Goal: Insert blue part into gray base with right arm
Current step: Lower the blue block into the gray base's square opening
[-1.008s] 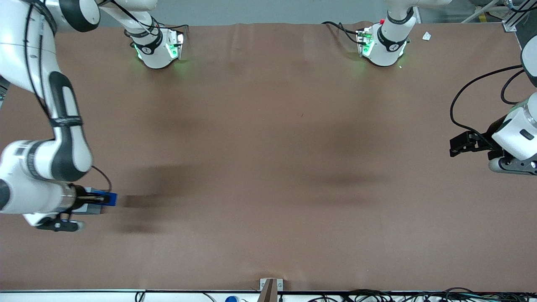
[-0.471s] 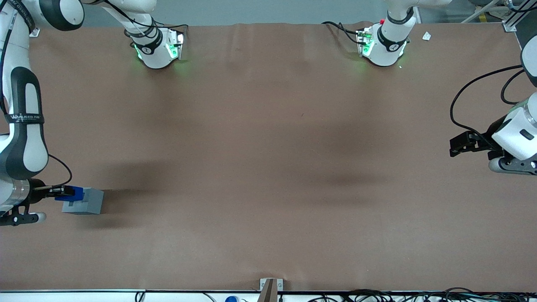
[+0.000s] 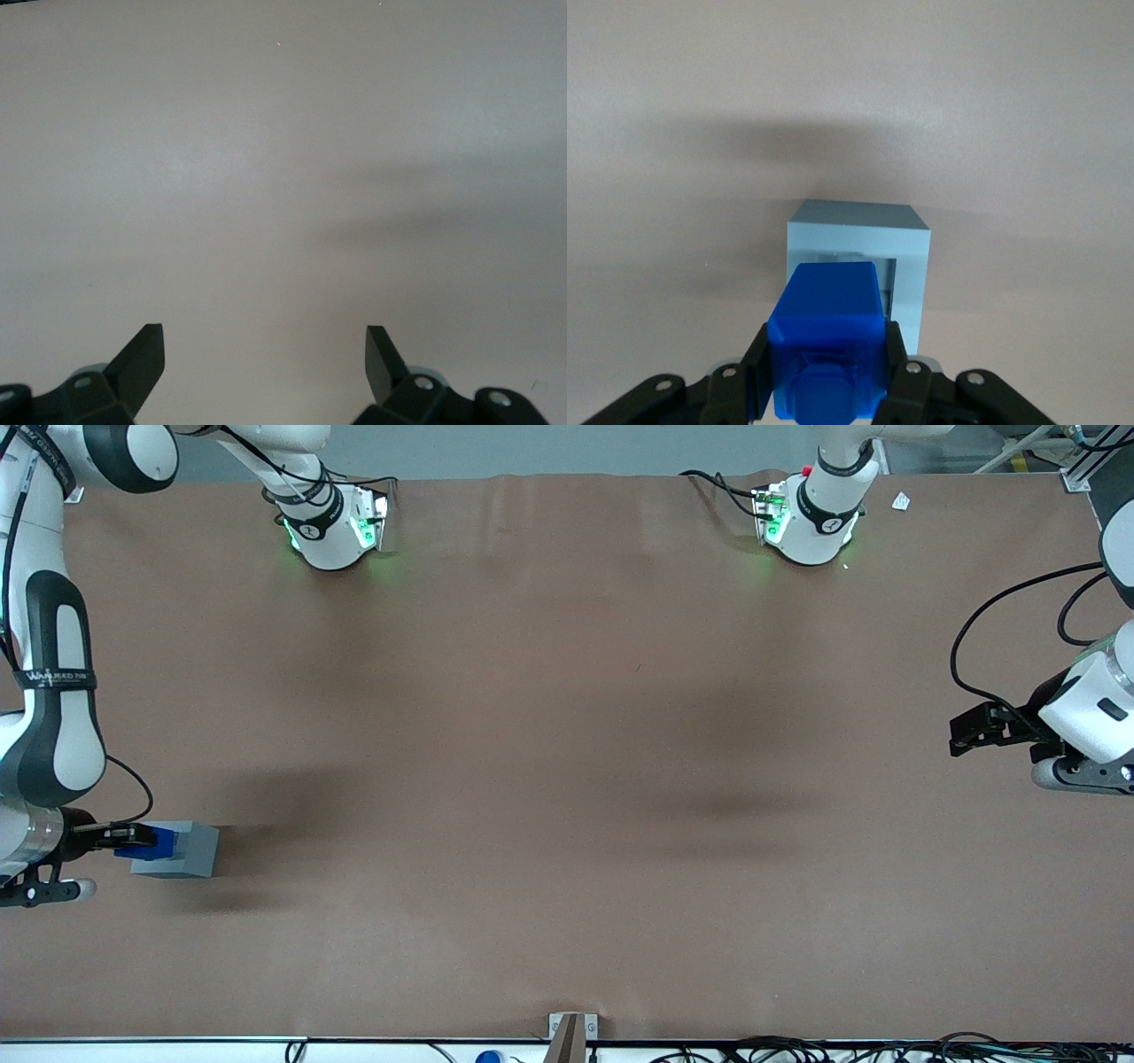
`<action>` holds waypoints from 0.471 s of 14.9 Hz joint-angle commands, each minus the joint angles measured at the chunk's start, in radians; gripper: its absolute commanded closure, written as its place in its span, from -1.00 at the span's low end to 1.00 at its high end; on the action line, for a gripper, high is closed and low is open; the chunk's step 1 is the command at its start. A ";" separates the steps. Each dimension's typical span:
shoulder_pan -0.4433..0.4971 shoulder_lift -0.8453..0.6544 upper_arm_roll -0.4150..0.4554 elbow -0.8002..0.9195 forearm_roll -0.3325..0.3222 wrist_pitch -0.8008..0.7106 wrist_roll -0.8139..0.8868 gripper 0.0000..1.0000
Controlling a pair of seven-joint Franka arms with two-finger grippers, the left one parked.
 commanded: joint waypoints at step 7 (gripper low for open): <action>-0.041 -0.002 0.017 -0.025 0.020 0.012 0.068 0.99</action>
